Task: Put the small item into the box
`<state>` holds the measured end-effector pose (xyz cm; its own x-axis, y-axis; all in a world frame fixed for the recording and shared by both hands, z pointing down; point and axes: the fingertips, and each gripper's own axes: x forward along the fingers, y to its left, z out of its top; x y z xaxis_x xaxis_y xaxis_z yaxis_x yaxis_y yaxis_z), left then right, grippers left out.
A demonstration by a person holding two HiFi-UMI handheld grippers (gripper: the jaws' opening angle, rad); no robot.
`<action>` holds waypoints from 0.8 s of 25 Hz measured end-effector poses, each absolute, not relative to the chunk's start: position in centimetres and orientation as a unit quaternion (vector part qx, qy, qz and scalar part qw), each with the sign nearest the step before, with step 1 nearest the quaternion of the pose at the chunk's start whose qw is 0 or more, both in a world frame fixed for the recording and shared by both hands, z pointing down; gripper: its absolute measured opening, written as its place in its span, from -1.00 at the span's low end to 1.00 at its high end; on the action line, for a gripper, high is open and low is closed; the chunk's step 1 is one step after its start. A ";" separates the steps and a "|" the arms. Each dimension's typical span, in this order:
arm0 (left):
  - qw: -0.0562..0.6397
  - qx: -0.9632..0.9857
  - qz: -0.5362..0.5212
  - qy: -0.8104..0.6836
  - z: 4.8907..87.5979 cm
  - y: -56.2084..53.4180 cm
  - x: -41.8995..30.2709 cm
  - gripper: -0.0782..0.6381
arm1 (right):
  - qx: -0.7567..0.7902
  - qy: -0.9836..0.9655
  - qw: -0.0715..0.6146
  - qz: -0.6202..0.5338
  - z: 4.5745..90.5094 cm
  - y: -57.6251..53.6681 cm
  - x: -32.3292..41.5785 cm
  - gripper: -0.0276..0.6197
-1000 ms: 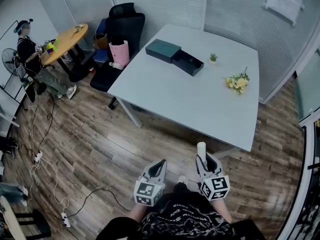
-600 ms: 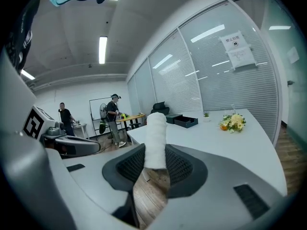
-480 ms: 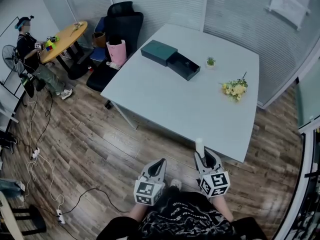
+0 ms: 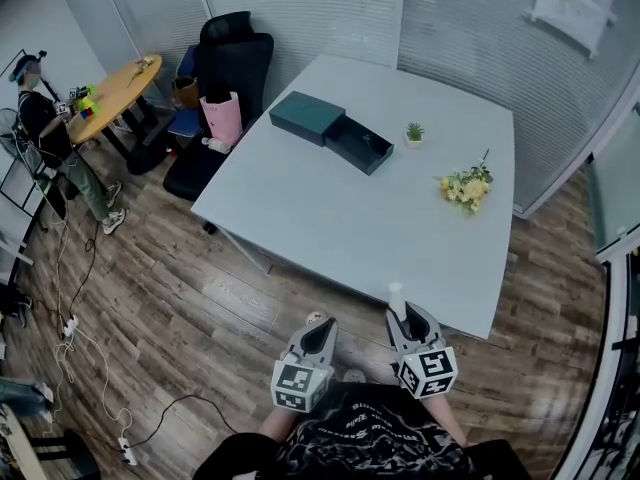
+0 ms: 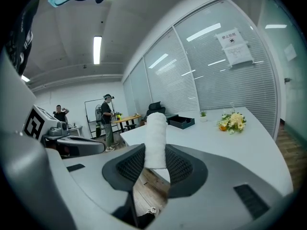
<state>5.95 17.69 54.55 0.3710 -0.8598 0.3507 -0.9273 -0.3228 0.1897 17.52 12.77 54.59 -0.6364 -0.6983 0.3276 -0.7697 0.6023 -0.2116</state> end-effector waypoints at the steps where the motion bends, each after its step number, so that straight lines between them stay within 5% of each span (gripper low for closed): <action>1: 0.180 0.810 0.094 -0.550 54.6 17.0 5.6 -0.73 | 0.416 -0.888 0.104 0.168 54.6 12.2 17.2 -0.50; 20: 0.152 0.858 0.100 -0.480 53.7 -0.9 -3.0 -0.73 | 0.477 -0.854 0.114 0.172 55.0 -2.0 8.9 -0.49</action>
